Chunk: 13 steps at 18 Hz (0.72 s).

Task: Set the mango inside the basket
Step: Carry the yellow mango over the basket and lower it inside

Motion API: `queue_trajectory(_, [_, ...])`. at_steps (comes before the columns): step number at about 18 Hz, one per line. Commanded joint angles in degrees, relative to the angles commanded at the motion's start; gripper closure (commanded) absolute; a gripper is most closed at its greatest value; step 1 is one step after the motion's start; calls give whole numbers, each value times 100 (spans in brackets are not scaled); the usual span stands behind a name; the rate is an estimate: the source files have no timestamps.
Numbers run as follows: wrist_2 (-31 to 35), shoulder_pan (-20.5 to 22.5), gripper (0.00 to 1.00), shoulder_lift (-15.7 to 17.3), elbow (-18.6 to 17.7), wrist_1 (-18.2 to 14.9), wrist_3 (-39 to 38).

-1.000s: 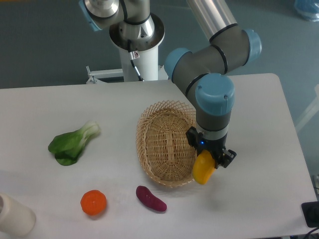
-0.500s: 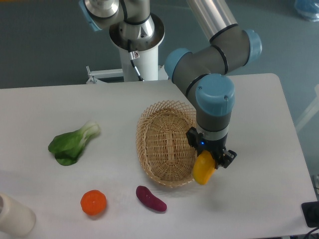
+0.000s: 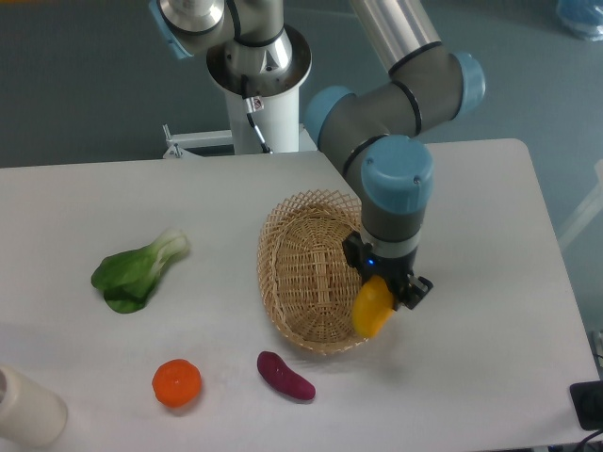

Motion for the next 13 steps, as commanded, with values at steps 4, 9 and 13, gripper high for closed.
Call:
queue_trajectory(4, [8,-35,52,62,-475,422,168])
queue_trajectory(9, [70,-149,51,298,-941,475,712])
queue_trajectory(13, [79,-141,51,615,-1407,475,1257])
